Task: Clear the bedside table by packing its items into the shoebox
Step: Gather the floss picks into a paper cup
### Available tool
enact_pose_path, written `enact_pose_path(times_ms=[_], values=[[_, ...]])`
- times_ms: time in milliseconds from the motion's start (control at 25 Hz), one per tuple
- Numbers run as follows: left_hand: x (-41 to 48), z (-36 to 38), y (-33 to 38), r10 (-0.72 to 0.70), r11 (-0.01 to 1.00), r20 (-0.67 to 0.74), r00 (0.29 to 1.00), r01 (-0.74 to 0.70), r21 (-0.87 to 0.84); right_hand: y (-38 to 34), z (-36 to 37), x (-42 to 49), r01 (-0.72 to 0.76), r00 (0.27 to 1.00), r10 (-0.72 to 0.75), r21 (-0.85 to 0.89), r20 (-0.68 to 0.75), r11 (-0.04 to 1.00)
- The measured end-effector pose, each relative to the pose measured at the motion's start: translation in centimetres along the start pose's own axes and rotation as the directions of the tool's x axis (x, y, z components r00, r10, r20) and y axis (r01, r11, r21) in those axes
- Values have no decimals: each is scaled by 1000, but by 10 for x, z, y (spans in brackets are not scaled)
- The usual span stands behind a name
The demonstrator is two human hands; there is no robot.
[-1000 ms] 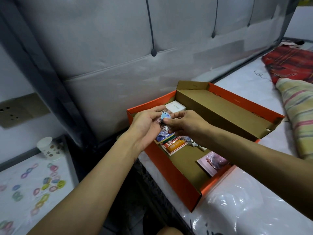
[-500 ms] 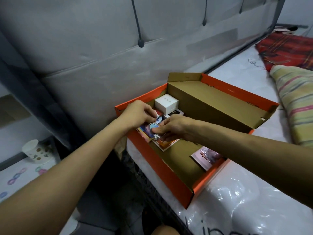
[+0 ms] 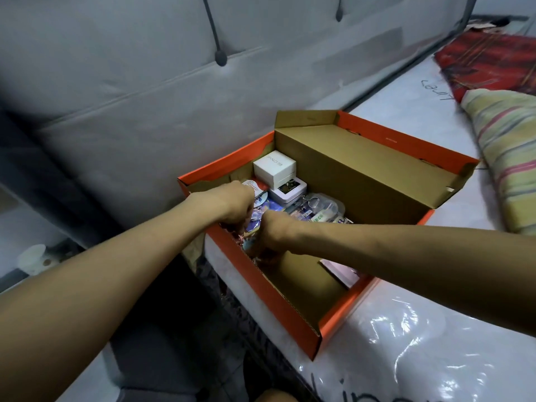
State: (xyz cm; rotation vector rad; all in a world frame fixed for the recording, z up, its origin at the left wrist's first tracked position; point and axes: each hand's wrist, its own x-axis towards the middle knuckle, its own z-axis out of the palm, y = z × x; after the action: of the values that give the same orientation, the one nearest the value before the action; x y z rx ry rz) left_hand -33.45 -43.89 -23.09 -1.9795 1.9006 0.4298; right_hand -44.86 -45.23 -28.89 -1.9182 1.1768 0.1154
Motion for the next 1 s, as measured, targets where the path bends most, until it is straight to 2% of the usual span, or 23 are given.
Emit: enact_pose_path(times_ms=[120, 320, 440, 560, 640, 760, 840, 920, 1000], values=[[-1, 1, 9, -7, 990, 28, 1000, 3, 141, -3, 4, 4, 42, 998, -50, -246, -26, 968], [2, 5, 9, -19, 973, 68, 997, 3, 231, -7, 4, -3, 192, 968, -234, -343, -86, 919], [0, 6, 6, -29, 968, 39, 999, 19, 250, -7, 5, -6, 182, 954, -258, -390, -151, 903], [-8, -1, -1, -37, 988, -26, 999, 41, 152, -10, -2, -14, 123, 967, -200, -402, -155, 907], [-18, -7, -9, -11, 1000, -165, 986, 16, 27, -15, -11, -22, 120, 971, -188, -376, -149, 919], [-57, -17, -29, -81, 968, -446, 891, -37, -249, -37, -21, -44, 177, 950, -226, -228, -215, 957], [-92, -16, -47, -172, 919, -557, 812, -71, -387, -60, -24, -62, 219, 919, -272, -206, -285, 954], [-130, -9, -66, -257, 863, -578, 774, -85, -498, -86, -23, -77, 264, 873, -340, -248, -350, 932], [-163, 7, -84, -334, 790, -539, 773, -82, -607, -109, -15, -87, 304, 839, -392, -273, -376, 913]])
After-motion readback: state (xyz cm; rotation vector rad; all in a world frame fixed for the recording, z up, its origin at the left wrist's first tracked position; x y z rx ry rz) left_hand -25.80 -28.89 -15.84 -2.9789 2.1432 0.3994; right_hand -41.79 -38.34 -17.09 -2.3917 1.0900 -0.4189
